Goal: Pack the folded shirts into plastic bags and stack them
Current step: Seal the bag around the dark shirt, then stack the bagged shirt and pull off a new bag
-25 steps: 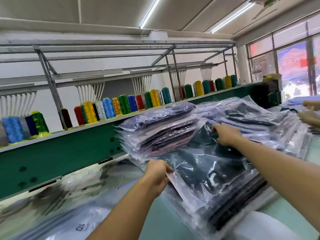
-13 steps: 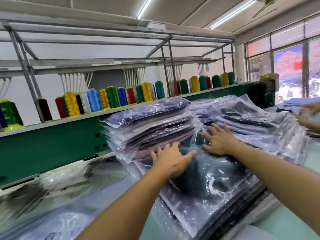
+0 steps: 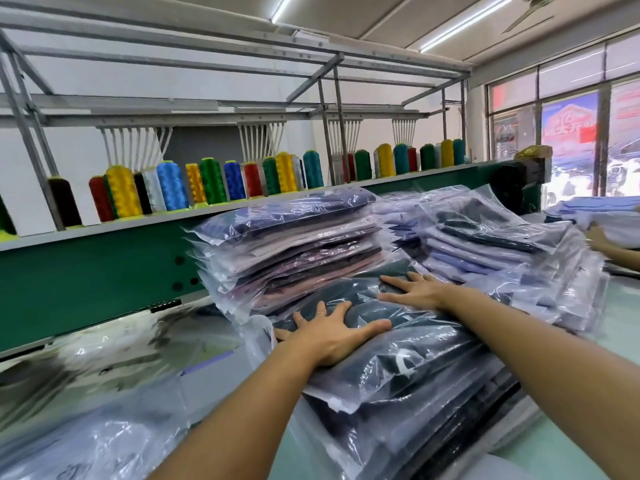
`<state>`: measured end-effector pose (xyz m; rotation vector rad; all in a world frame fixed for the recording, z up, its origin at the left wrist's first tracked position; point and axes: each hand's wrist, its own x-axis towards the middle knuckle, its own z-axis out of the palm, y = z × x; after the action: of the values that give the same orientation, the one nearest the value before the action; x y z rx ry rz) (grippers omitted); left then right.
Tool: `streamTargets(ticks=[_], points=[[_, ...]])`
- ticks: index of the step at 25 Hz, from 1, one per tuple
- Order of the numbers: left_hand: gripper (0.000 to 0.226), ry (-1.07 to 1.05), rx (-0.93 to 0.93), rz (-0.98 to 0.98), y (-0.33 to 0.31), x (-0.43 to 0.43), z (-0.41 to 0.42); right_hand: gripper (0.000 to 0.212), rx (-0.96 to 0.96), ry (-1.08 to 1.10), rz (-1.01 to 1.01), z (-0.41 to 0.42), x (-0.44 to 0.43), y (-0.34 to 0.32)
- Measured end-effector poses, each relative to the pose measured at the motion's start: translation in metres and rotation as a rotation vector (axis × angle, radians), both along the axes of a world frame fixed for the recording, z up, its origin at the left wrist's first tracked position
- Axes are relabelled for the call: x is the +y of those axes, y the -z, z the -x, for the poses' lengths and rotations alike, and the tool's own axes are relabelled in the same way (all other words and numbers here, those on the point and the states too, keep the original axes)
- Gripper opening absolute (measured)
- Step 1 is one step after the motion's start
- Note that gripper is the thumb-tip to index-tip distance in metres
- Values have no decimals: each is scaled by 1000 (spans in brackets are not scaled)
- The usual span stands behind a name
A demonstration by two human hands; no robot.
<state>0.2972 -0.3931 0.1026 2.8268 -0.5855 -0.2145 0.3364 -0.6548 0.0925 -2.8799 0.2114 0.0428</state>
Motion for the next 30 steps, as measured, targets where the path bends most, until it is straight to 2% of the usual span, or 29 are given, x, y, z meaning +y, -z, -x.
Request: streamTargets(ticks=[6, 8, 10, 13, 16, 19, 21, 25, 27, 30], points=[[123, 54, -54, 61, 6, 11, 4, 114, 13, 46, -2, 5, 2, 5], [119, 80, -95, 79, 7, 21, 9, 107, 28, 85, 64, 6, 4, 2], [118, 81, -162, 88, 7, 36, 17, 90, 15, 120, 175, 9, 15, -7], [115, 20, -227, 101, 6, 66, 29, 47, -235, 145, 238, 23, 57, -24], [105, -65, -257, 110, -1, 103, 44, 29, -412, 51, 100, 45, 123, -42], [78, -157, -448, 51, -15, 151, 64, 8, -483, -141, -62, 70, 207, -55], [54, -207, -559, 74, -23, 187, 78, 9, -513, -268, -118, 86, 267, -59], [11, -273, -670, 65, -33, 258, 110, 29, -566, -490, -194, 109, 376, -53], [3, -330, -687, 61, -30, 297, 130, 32, -559, -587, -313, 122, 429, -41], [3, -416, -643, 58, -11, 354, 155, 33, -502, -645, -500, 136, 492, -12]])
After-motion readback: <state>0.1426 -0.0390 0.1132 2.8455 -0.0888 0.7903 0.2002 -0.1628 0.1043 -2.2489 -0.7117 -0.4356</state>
